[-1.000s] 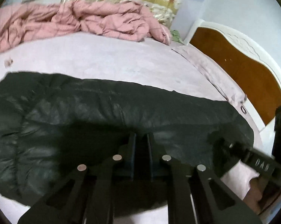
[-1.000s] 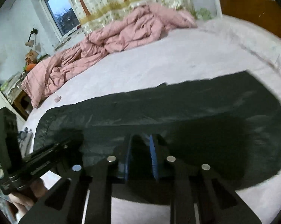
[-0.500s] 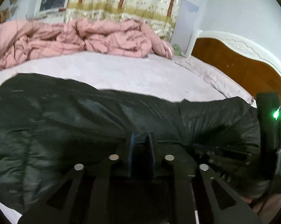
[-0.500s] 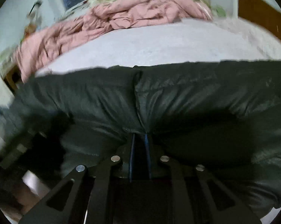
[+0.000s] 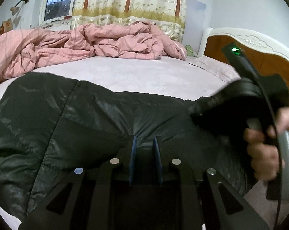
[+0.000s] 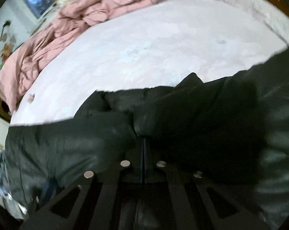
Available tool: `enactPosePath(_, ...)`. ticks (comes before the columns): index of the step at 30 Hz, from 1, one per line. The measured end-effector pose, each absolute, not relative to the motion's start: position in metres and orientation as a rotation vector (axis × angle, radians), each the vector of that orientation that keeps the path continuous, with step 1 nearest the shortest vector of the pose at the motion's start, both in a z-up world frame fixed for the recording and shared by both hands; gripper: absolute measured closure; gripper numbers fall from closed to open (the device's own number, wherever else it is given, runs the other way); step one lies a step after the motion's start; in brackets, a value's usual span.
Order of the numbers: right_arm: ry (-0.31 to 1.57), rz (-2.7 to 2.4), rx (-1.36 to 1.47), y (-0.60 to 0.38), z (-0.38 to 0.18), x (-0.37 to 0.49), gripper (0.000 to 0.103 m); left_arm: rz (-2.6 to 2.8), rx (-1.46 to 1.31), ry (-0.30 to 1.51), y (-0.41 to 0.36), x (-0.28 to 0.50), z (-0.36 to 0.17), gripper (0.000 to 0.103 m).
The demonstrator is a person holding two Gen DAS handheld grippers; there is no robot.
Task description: Fold large clothes
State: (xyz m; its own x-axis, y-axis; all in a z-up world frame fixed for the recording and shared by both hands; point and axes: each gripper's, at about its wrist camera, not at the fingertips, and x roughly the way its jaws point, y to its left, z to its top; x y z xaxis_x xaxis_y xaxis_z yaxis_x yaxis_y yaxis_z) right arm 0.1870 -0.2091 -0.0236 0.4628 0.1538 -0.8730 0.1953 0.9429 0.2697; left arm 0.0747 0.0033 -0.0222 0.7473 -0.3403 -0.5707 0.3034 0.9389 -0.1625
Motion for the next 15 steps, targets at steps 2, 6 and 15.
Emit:
enactPosePath(2,1.099,-0.038,0.374,-0.212,-0.023,0.196,0.103,-0.347,-0.058,0.637,0.003,0.074,-0.023,0.085)
enactPosePath(6,1.088,-0.045,0.327,-0.202,-0.015,0.182,0.103,-0.325,-0.041,0.639,0.0,0.075,-0.023,0.085)
enactPosePath(15,0.992,0.011,0.314,-0.184,0.011,0.058,0.103,-0.326,-0.045,0.632,0.002,0.075,-0.024,0.085)
